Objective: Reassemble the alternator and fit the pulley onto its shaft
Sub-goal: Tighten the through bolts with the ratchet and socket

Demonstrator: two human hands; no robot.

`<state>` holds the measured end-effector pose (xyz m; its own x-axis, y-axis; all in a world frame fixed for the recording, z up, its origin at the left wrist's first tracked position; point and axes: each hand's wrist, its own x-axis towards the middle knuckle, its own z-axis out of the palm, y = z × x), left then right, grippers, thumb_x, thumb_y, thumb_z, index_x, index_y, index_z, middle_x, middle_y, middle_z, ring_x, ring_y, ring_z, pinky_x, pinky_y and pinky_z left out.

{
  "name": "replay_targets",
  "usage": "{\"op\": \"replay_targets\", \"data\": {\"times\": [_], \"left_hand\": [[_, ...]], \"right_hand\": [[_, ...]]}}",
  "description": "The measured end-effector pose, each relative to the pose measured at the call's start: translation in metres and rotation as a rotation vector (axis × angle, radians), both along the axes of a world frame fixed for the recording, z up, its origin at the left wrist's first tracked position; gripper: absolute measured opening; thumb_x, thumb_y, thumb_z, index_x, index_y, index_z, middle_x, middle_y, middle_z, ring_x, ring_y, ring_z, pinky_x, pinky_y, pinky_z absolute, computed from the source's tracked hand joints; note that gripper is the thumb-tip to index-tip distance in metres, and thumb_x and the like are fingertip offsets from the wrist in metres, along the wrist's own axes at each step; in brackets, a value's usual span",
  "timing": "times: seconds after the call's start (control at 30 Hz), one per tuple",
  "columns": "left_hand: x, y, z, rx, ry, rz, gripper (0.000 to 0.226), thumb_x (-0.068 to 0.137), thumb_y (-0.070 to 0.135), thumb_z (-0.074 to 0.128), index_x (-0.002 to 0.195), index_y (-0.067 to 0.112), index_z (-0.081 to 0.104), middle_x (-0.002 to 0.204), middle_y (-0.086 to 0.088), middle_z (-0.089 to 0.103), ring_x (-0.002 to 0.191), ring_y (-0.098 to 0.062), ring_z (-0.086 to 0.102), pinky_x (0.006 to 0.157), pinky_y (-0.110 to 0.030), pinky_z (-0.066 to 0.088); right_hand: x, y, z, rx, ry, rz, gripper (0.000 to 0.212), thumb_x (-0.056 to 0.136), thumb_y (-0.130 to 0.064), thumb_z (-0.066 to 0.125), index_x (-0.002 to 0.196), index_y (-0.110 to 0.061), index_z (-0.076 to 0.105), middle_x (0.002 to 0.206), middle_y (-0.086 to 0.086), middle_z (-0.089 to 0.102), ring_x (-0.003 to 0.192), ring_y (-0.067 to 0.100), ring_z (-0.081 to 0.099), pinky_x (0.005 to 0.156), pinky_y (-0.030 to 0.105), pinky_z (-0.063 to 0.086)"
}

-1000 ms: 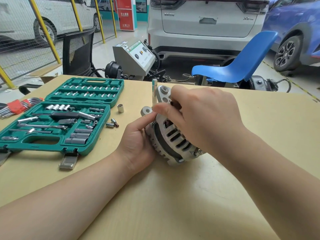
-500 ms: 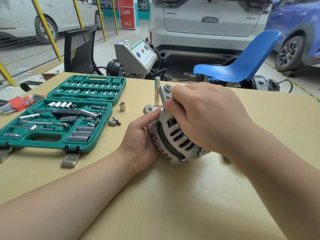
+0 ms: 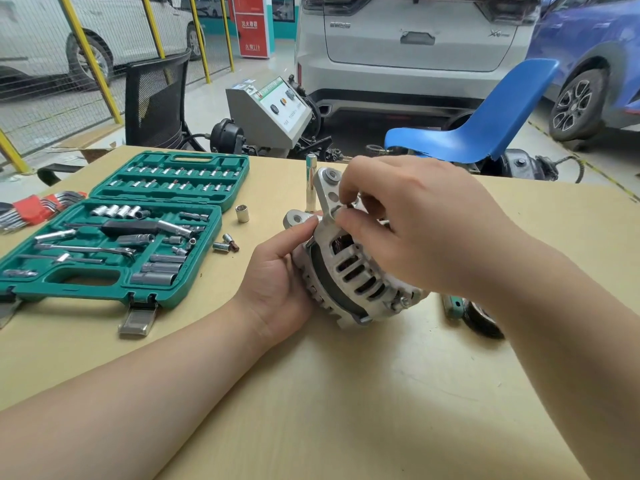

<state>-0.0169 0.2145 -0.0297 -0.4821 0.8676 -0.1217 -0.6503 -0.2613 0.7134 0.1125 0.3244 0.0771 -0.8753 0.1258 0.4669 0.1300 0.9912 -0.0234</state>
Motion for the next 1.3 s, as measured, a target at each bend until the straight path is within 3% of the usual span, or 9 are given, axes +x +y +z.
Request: {"op": "replay_targets", "data": {"times": [0.13,0.3,0.47,0.67,0.83,0.93,1.17,1.3], "left_hand": [[0.0,0.001,0.0,-0.01,-0.004,0.013,0.037,0.092,0.036,0.063,0.114,0.013,0.083,0.119,-0.013,0.078,0.113,-0.032,0.075,0.094,-0.043,0.061],[0.0,-0.001,0.001,0.0,0.0,0.002,0.035,0.092,0.037,0.064,0.104,0.013,0.086,0.113,-0.012,0.08,0.107,-0.031,0.078,0.082,-0.041,0.065],[-0.001,0.0,-0.001,-0.036,0.008,0.036,0.036,0.095,0.036,0.061,0.109,0.014,0.085,0.123,-0.013,0.078,0.117,-0.033,0.075,0.096,-0.046,0.059],[-0.001,0.004,-0.004,-0.052,0.057,0.112,0.061,0.096,0.039,0.06,0.145,0.001,0.063,0.146,-0.025,0.064,0.138,-0.044,0.06,0.117,-0.058,0.046],[-0.001,0.004,-0.005,-0.025,0.066,0.115,0.043,0.094,0.038,0.064,0.124,0.009,0.076,0.13,-0.019,0.074,0.13,-0.04,0.067,0.111,-0.052,0.053],[-0.005,0.001,-0.007,0.036,0.004,0.065,0.031,0.094,0.023,0.06,0.11,0.01,0.084,0.12,-0.014,0.078,0.118,-0.034,0.072,0.105,-0.048,0.057],[-0.007,0.001,-0.009,0.093,0.001,0.05,0.036,0.094,0.014,0.054,0.117,0.006,0.081,0.125,-0.017,0.075,0.121,-0.035,0.071,0.103,-0.047,0.057],[-0.006,0.0,-0.008,0.101,0.006,0.045,0.036,0.093,0.015,0.056,0.116,0.006,0.081,0.123,-0.016,0.076,0.12,-0.034,0.071,0.102,-0.046,0.058]], "right_hand": [[-0.001,-0.003,-0.002,0.036,-0.029,-0.037,0.023,0.104,-0.043,0.046,0.097,-0.022,0.051,0.084,-0.007,0.055,0.083,0.03,0.054,0.066,0.041,0.046],[-0.008,-0.016,-0.012,0.088,0.04,-0.15,0.039,0.109,-0.047,0.037,0.078,-0.023,0.037,0.06,-0.005,0.033,0.06,0.031,0.038,0.054,0.035,0.024],[-0.008,-0.01,-0.009,0.011,0.053,-0.177,0.051,0.107,-0.055,0.036,0.068,-0.023,0.029,0.058,-0.005,0.035,0.06,0.031,0.039,0.054,0.035,0.023],[-0.005,0.001,-0.002,-0.119,0.039,-0.115,0.041,0.104,-0.055,0.045,0.087,-0.021,0.06,0.07,-0.004,0.058,0.075,0.03,0.055,0.064,0.04,0.047],[0.0,0.005,0.003,-0.235,0.062,-0.005,0.02,0.101,-0.039,0.062,0.099,-0.022,0.072,0.084,-0.004,0.069,0.083,0.026,0.062,0.076,0.043,0.054],[0.0,0.005,0.003,-0.218,0.052,0.028,0.014,0.101,-0.03,0.065,0.104,-0.021,0.075,0.091,-0.004,0.072,0.089,0.025,0.064,0.08,0.043,0.054],[-0.002,0.004,0.002,-0.198,0.03,0.054,0.017,0.099,-0.016,0.066,0.109,-0.02,0.078,0.103,-0.004,0.071,0.099,0.022,0.063,0.088,0.04,0.051],[-0.002,0.005,0.001,-0.233,0.063,0.073,0.016,0.097,-0.013,0.069,0.108,-0.019,0.08,0.099,-0.006,0.069,0.093,0.017,0.061,0.088,0.035,0.05]]}}
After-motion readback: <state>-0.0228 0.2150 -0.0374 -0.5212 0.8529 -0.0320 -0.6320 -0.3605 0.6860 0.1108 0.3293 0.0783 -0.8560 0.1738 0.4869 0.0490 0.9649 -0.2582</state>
